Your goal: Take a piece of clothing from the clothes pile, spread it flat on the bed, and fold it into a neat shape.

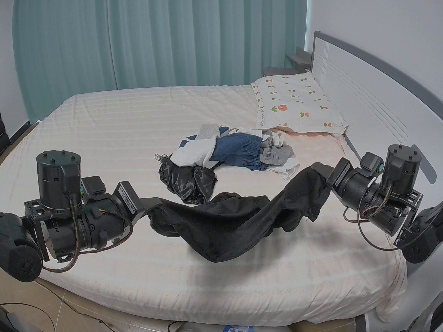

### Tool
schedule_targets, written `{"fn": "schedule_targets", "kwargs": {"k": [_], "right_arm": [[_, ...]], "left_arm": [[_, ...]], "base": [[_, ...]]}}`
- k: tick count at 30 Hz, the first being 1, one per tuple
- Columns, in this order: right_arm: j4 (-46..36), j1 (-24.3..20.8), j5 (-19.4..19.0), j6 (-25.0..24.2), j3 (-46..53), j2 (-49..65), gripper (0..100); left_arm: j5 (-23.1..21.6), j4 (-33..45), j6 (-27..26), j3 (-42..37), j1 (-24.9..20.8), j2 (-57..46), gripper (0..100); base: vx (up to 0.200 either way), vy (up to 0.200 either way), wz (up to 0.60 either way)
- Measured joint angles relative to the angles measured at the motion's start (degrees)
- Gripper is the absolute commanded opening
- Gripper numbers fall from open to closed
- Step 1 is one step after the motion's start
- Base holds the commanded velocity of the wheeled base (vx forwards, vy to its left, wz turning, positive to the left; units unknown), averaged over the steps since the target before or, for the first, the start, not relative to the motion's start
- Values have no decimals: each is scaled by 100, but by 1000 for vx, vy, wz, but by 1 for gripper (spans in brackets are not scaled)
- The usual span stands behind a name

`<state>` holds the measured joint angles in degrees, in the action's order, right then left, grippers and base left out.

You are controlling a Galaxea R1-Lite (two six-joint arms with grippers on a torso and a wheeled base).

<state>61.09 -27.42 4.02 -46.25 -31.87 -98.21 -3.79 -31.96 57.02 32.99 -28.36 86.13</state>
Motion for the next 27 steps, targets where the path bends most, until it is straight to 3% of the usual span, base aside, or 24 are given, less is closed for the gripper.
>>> {"fn": "schedule_targets", "kwargs": {"k": [22, 27], "right_arm": [[-418, -96, 2, 11, 177, 623, 0], [-418, -96, 7, 9, 200, 653, 0]], "left_arm": [[56, 2, 185, -295, 5, -316, 0], [62, 5, 194, -333, 7, -327, 0]], "base": [[0, 0, 0], [-200, 0, 0]]}}
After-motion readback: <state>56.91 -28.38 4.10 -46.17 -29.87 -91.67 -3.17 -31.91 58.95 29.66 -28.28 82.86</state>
